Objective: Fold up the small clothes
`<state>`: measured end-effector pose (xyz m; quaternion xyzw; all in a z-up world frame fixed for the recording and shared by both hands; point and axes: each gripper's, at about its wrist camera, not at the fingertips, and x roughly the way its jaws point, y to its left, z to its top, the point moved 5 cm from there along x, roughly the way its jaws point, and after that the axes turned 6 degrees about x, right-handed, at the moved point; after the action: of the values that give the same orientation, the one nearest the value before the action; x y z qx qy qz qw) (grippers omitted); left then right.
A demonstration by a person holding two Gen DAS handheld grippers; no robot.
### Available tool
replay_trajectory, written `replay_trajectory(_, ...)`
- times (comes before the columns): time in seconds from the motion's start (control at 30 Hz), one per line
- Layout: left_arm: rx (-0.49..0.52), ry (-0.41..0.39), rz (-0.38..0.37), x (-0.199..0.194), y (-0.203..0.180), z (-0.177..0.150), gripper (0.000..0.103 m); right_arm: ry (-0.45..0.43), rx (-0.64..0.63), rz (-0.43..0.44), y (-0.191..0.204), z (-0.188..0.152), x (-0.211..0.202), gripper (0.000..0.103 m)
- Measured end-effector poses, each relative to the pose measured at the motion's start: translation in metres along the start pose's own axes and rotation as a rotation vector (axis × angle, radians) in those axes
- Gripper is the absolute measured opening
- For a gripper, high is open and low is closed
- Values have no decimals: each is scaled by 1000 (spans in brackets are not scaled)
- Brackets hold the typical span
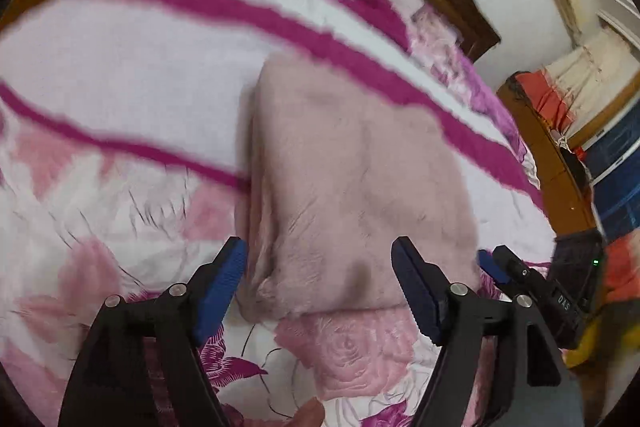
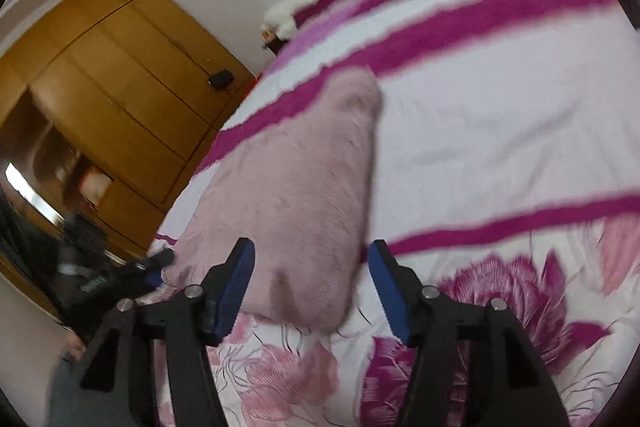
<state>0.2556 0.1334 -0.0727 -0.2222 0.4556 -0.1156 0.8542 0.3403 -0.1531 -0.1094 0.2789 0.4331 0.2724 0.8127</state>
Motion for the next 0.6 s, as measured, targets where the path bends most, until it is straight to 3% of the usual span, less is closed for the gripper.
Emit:
replay_trajectory(0.07,-15,74,22,20,12,-8,52,42,45,39,-12,-8,7,62)
replay_trajectory(0.23,22,62,9,19,8,-10,52,60,95,138,-24,-15,14,62)
replay_trajectory(0.4,19,44,-50,38,0,7,53,139,106,229,-17,-12,45,62)
replay_trajectory(0.5,60,41,-122,52,-8,20,53,134,96,236,-14,-5,62,62)
replay_trajectory(0.6,33,47,-188,63,-5,24,53,116,142,277,-20,0,70,62)
